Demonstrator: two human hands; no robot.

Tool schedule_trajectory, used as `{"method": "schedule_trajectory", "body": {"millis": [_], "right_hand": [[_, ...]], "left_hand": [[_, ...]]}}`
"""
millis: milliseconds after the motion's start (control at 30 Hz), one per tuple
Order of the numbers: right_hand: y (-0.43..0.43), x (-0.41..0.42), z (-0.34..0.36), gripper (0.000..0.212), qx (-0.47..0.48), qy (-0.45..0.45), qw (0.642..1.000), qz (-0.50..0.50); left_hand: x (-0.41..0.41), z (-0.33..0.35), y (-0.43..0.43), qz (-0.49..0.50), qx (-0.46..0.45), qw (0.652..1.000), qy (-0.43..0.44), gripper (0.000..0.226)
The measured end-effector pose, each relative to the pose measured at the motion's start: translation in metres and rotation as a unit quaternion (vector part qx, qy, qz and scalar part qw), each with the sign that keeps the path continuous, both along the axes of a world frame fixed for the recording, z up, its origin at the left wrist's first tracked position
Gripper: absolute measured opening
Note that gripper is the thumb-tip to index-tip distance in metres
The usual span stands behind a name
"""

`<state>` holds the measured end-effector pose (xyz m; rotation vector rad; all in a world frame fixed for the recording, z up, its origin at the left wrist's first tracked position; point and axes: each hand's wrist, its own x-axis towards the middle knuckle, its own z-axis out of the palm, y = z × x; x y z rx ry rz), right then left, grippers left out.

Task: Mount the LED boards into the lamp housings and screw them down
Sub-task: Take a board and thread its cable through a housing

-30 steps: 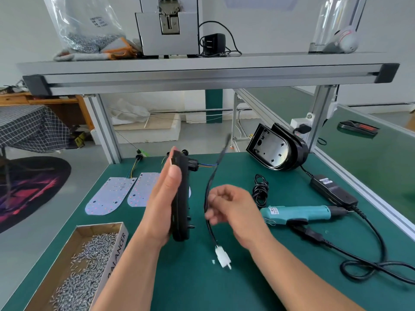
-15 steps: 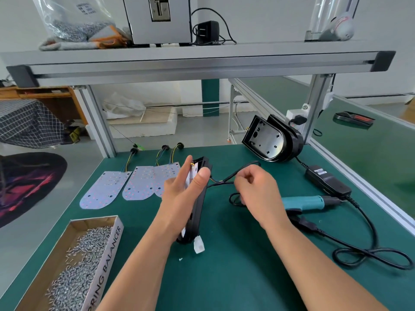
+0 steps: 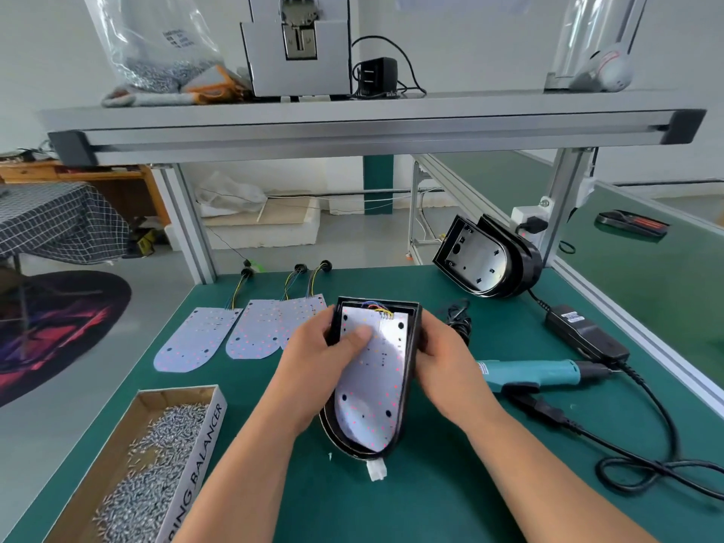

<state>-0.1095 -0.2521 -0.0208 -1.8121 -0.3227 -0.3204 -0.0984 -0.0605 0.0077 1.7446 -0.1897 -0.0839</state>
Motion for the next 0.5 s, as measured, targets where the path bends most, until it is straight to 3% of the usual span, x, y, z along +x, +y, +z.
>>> {"method": "schedule_trajectory", "body": {"millis": [167,300,500], "right_hand": [[0.009,-0.004,0.002,0.041,0.037,-0.023,0.999,-0.029],[0.014,-0.007,0.003,0.036,0.034,-0.031,0.998,-0.049],[0.018,-0.008,0.012,0.031,0.032,-0.053,0.997,-0.055]], "left_hand": [[-0.002,0.001,0.007,-0.067,-0.105,0.99,0.06,0.044],[-0.005,0.003,0.002,-0.063,-0.156,0.983,0.077,0.036],[-0.007,0.006,-0.002,-0.063,-0.234,0.967,0.071,0.042]]}}
